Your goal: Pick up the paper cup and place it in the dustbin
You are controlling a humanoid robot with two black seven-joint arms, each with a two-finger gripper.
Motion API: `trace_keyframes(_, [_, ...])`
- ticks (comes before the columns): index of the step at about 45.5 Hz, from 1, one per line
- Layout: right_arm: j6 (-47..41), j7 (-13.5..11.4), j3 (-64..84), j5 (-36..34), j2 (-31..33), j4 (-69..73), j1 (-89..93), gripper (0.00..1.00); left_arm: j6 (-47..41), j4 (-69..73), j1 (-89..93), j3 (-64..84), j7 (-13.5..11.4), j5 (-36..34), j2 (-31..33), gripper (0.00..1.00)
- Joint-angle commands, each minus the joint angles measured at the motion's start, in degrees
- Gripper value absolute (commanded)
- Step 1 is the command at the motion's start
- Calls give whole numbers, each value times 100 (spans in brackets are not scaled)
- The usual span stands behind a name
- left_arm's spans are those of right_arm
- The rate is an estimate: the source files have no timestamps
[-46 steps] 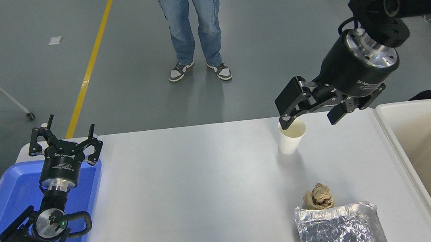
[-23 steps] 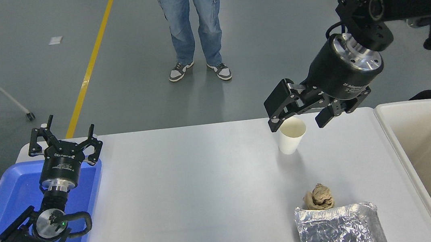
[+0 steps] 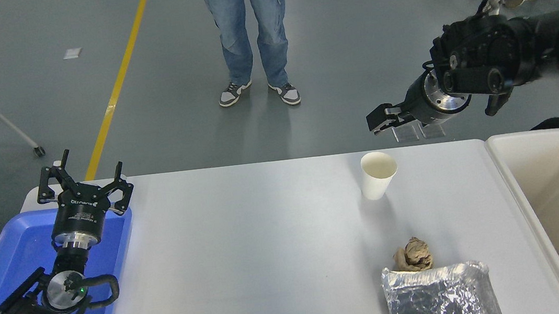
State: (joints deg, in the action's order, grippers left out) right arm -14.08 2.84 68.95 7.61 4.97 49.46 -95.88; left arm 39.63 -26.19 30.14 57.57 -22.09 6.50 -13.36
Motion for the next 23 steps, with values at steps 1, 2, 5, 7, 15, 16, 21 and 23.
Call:
trace_keyframes(1, [520, -248, -443, 320, -23, -911, 1238, 100, 1, 0, 0, 0, -6, 0, 0, 100])
trace_keyframes(2, [529, -248, -479, 320, -23, -929, 1291, 100, 1, 0, 0, 0, -6, 0, 0, 100])
trace_keyframes(5, [538, -266, -540, 329, -58, -982, 1449, 100, 1, 0, 0, 0, -6, 0, 0, 100])
trace_keyframes(7, [547, -257, -593, 329, -84, -1017, 1520, 100, 1, 0, 0, 0, -6, 0, 0, 100])
trace_keyframes(15, [547, -266, -927, 329, -233, -1087, 1810, 93, 1, 0, 0, 0, -6, 0, 0, 100])
trace_keyframes(16, [556, -275, -971, 338, -251, -1096, 1854, 91, 1, 0, 0, 0, -6, 0, 0, 100])
trace_keyframes(21, [556, -275, -1094, 382, -374, -1350, 2073, 75, 1, -9, 0, 0, -6, 0, 0, 100])
trace_keyframes(23, [556, -275, -1094, 399, -400, -1447, 2179, 67, 1, 0, 0, 0, -6, 0, 0, 100])
